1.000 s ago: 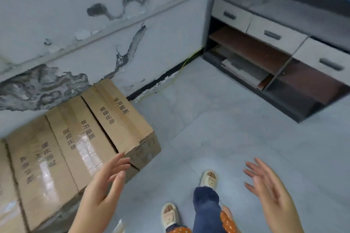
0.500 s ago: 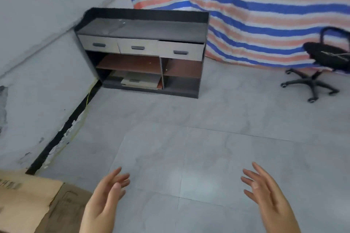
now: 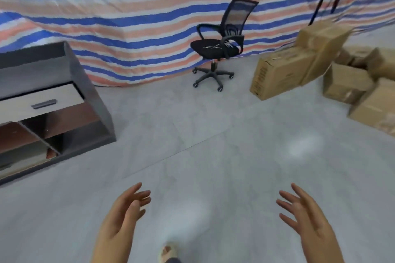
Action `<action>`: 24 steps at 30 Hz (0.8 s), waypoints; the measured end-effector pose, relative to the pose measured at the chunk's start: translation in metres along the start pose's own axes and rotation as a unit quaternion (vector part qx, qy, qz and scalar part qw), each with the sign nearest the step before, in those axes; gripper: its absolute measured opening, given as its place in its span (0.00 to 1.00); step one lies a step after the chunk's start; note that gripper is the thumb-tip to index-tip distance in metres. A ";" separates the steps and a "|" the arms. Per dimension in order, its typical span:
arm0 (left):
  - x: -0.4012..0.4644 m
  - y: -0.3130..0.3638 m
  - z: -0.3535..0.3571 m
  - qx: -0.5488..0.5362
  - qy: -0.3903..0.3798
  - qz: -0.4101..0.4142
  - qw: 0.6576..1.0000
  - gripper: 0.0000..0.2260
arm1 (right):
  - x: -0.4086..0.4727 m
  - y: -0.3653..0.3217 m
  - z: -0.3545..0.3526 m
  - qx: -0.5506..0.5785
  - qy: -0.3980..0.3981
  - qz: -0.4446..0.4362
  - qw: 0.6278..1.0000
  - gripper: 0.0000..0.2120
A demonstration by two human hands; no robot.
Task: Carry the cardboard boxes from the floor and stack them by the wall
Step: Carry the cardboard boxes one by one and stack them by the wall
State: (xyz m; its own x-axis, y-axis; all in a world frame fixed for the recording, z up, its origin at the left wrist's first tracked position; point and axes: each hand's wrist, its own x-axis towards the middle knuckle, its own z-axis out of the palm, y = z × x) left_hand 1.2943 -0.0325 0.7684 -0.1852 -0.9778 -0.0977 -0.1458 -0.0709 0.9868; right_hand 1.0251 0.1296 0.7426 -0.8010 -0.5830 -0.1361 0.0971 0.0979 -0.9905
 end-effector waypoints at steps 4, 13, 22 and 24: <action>0.036 0.006 0.046 0.029 -0.063 0.007 0.998 0.15 | 0.018 0.009 -0.019 0.017 0.060 0.031 0.998 0.16; 0.174 0.021 0.151 0.025 -0.168 0.031 0.985 0.15 | 0.137 -0.010 0.001 -0.003 0.123 0.022 0.992 0.16; 0.357 0.061 0.218 0.011 -0.196 0.042 0.980 0.14 | 0.296 -0.046 0.064 0.008 0.147 -0.014 0.989 0.14; 0.384 0.064 0.239 0.007 -0.202 0.035 0.979 0.15 | 0.324 -0.046 0.069 0.012 0.150 -0.001 0.989 0.15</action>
State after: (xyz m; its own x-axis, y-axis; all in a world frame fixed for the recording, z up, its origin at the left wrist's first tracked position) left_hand 0.9820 -0.3653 0.7630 -0.5633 -0.8227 -0.0761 -0.1320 -0.0012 0.9912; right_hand 0.8019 -0.1192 0.7428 -0.9398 -0.3175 -0.1261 0.1076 0.0752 -0.9914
